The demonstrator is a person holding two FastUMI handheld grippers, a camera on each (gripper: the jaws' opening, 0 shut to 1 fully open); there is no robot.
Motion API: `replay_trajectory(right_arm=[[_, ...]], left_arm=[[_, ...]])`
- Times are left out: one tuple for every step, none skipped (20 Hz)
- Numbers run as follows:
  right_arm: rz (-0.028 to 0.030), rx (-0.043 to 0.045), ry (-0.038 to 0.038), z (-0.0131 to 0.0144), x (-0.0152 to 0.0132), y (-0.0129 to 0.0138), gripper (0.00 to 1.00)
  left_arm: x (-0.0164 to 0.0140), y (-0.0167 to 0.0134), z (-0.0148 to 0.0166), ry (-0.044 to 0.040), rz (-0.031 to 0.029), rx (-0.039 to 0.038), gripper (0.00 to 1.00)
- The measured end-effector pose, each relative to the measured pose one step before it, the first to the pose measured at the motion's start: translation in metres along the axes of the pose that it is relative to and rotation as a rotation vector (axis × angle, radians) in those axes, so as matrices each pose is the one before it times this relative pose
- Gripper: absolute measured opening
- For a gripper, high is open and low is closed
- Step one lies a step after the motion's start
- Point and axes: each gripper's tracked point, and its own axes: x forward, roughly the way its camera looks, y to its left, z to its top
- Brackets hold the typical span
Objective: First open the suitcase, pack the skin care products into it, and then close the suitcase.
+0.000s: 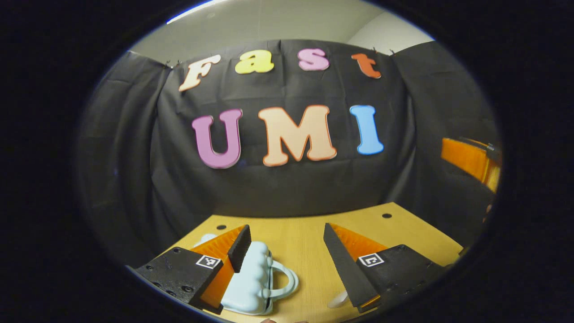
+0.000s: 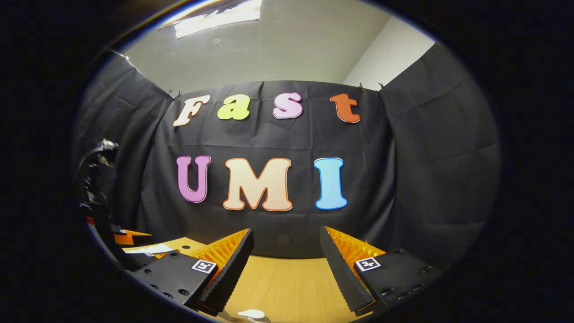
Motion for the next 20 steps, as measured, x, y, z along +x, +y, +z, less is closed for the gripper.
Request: replay_trajectory(right_arm=[[-0.01369, -0.00843, 0.02659, -0.00980, 0.00222, -0.00044, 0.96], [-0.02570, -0.00659, 0.02299, -0.00485, 0.00307, -0.00247, 0.96], [-0.01753, 0.00073, 0.02005, -0.00391, 0.00096, -0.00012, 0.96], [-0.00423, 0.00040, 0.00302, -0.00092, 0.00120, 0.00354, 0.97], [-0.01407, -0.01431, 0.00539, -0.00169, 0.00335, 0.00191, 0.97], [-0.01109, -0.01509, 0.01477, -0.00377, 0.00371, 0.00081, 0.96], [-0.00117, -0.00765, 0.01101, -0.00405, 0.00162, 0.00369, 0.96], [-0.00513, -0.00637, 0.00280, -0.00023, 0.00091, 0.00127, 0.96], [-0.01039, -0.00637, 0.00158, -0.00039, -0.00005, -0.00065, 0.96], [-0.00624, -0.00261, 0.00603, -0.00153, 0.00087, 0.00030, 0.96], [-0.00570, 0.00067, 0.00622, -0.00324, 0.00064, 0.00126, 0.96], [-0.00762, 0.00094, 0.00410, -0.00126, 0.00050, -0.00063, 0.96], [-0.00743, 0.00048, 0.00135, -0.00145, -0.00025, -0.00097, 0.96], [-0.00760, -0.00040, 0.00226, -0.00031, 0.00030, -0.00161, 0.96], [-0.00586, 0.00012, 0.00365, -0.00232, -0.00018, -0.00135, 0.96], [-0.00502, 0.00076, 0.00305, -0.00151, -0.00029, -0.00096, 0.96], [-0.00588, 0.00018, 0.00248, -0.00150, -0.00007, -0.00104, 0.96], [-0.00391, 0.00037, 0.00300, -0.00059, -0.00008, -0.00108, 0.96], [-0.00222, 0.00026, 0.00292, -0.00155, -0.00077, 0.00004, 0.96], [-0.00254, -0.00209, -0.00134, 0.00028, -0.00076, -0.00048, 0.96]], left_arm=[[0.01041, 0.00259, -0.01493, 0.04758, -0.00629, -0.01867, 0.95], [0.01185, 0.00104, -0.01442, 0.04146, -0.01136, -0.01200, 0.95], [0.01161, -0.00034, -0.01563, 0.05154, -0.01322, -0.00372, 0.94], [0.00992, -0.00105, -0.01471, 0.05099, -0.01386, 0.00386, 0.94], [0.01242, -0.00196, -0.01358, 0.04141, -0.01568, 0.00708, 0.93], [0.01105, -0.00173, -0.01361, 0.04401, -0.00843, 0.00367, 0.93], [0.00899, -0.00269, -0.01306, 0.04597, -0.01305, -0.00119, 0.93], [0.00756, -0.00480, -0.00820, 0.03879, -0.01946, -0.00476, 0.93], [0.00499, -0.00414, -0.00798, 0.03436, -0.01149, -0.00393, 0.93], [0.00387, -0.00375, -0.00739, 0.03034, -0.01076, -0.00322, 0.93], [0.00513, 0.00019, -0.00468, 0.02237, -0.00248, -0.00736, 0.92], [0.00602, 0.00064, -0.00597, 0.02399, 0.00332, -0.01193, 0.92], [0.00740, 0.00114, -0.00738, 0.03158, 0.00721, -0.01270, 0.91], [0.00693, 0.00226, -0.00777, 0.03482, 0.00719, -0.01512, 0.90], [0.00555, 0.00362, -0.00450, 0.02962, 0.01183, -0.00388, 0.91], [0.00499, -0.00270, -0.00055, 0.01222, -0.00900, 0.00045, 0.89], [0.00397, -0.00065, -0.00268, 0.01963, 0.00667, 0.00234, 0.80], [0.00333, 0.00063, -0.00443, 0.01739, 0.01315, 0.00254, 0.77], [0.00287, 0.00152, -0.00189, 0.01456, 0.01250, -0.00042, 0.77], [0.00376, 0.00230, -0.00359, 0.02255, 0.01758, -0.00459, 0.77]])
